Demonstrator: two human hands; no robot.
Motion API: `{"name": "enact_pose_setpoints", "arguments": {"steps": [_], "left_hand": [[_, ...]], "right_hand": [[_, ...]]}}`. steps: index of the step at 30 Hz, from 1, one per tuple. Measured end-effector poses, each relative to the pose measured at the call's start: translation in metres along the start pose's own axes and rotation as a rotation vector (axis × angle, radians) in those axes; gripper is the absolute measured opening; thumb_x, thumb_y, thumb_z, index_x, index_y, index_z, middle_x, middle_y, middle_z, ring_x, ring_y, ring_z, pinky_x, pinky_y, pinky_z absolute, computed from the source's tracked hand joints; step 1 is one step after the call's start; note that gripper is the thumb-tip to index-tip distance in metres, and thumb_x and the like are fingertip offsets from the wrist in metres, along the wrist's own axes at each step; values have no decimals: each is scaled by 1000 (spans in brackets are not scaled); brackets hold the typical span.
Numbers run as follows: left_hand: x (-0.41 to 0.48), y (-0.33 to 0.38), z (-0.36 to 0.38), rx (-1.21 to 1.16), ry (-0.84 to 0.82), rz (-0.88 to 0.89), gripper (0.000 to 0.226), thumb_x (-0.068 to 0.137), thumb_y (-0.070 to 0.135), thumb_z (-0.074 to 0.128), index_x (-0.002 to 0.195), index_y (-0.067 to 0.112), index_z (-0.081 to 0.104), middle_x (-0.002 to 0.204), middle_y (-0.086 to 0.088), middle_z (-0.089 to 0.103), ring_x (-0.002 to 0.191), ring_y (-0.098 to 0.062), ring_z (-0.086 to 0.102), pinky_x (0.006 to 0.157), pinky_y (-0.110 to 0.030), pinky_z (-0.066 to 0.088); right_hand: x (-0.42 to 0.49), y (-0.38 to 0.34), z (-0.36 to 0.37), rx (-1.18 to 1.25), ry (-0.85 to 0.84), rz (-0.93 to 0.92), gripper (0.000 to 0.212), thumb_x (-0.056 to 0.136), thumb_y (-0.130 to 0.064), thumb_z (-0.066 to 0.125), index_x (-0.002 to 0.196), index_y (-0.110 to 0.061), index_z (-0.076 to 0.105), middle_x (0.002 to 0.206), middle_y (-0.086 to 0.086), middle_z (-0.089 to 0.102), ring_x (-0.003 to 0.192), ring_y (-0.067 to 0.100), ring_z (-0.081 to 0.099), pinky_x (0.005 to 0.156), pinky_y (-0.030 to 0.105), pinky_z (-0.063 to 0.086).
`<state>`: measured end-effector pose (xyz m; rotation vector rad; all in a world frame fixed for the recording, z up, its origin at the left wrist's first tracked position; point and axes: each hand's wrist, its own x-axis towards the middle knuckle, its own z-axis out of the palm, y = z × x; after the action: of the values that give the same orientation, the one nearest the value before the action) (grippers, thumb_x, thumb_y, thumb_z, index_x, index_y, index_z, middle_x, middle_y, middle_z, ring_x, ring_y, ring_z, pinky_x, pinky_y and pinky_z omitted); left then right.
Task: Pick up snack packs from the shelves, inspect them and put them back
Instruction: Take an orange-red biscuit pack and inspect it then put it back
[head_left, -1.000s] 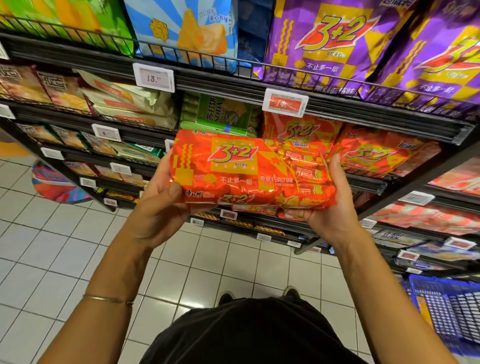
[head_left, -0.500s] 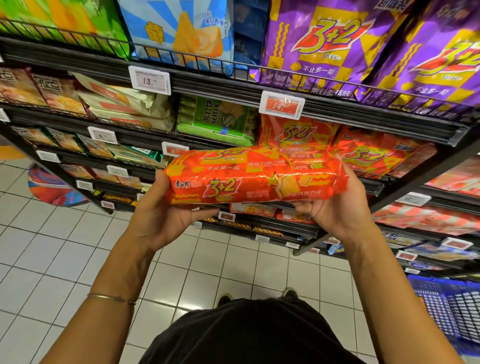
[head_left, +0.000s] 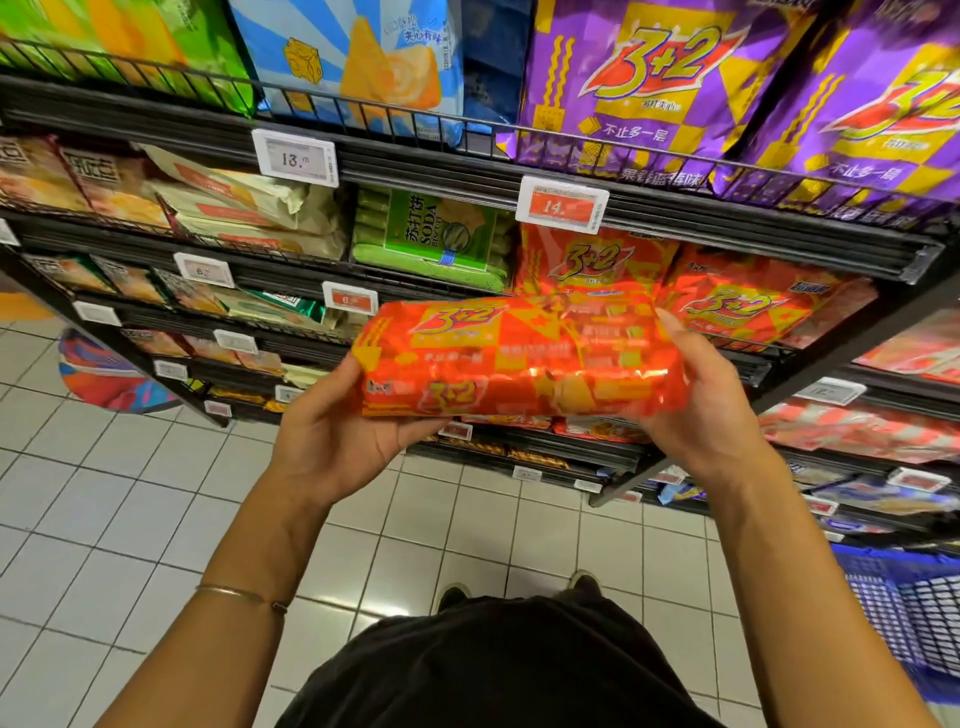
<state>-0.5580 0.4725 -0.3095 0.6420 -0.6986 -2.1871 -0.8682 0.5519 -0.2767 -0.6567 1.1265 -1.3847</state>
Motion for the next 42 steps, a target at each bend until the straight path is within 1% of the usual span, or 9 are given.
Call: {"name": "enact_pose_setpoints", "arguments": {"steps": [3,8,15,19,23,29,34,40,42], "left_hand": [[0,9,0,142,-14,40,120,62,34,98,161,14,34,151,-20,54,129,-44,60,103,-66,47],[-1,12,3,289,-52,25,92,71,16,84,152,10,41,135,-15,65,117,-36,66,93,-49,57],[-1,-4,-13,522,177,14,100,63,59,93,144,17,52,134,-12,68,118,-35,66,90,-52,53],[3,-21,-24,584,300,15,72,84,71,67,140,28,55,129,-3,74,120,-31,70,93,-54,60],[8,-25,-26,709,245,-6,80,82,84,56,145,35,49,133,0,72,120,-23,71,95,-50,58],[18,-21,-9,667,260,86,77,78,76,72,137,31,56,130,-2,72,119,-23,71,87,-33,62],[33,-13,26,612,236,142,66,72,71,81,123,32,67,121,-4,77,113,-28,74,82,-36,63],[34,2,76,198,-191,177,105,81,45,85,163,11,28,153,-17,44,131,-30,51,109,-45,45],[34,0,98,117,-359,198,89,81,40,86,155,17,41,145,-9,54,126,-24,55,107,-41,46]], "right_hand": [[-3,3,-2,-36,5,67,47,108,-38,44,149,-17,53,142,8,65,127,31,66,85,46,62],[-7,18,-5,-120,51,111,48,90,-37,62,136,-23,62,131,5,72,121,30,69,90,45,63],[-9,32,-14,-138,5,5,52,91,-20,64,142,-26,56,135,6,68,122,29,67,90,41,60],[-12,35,-14,-178,-21,-24,58,90,-19,70,145,-16,52,129,6,71,119,28,69,88,38,60],[-18,35,-18,-171,-9,-57,64,86,-10,73,145,-10,49,128,6,71,121,28,67,91,36,58],[-28,22,-33,-157,21,-91,58,83,0,66,139,-10,52,121,5,73,116,24,69,90,32,58],[-30,4,-44,-110,21,-100,52,81,3,64,130,-13,58,115,3,76,110,21,72,84,30,60],[-34,-29,-61,157,59,-76,55,90,-9,55,144,-3,54,126,11,73,116,30,70,99,50,58],[-38,-33,-65,315,67,4,49,92,-18,56,140,-7,62,129,13,72,116,31,71,92,52,60]]}}
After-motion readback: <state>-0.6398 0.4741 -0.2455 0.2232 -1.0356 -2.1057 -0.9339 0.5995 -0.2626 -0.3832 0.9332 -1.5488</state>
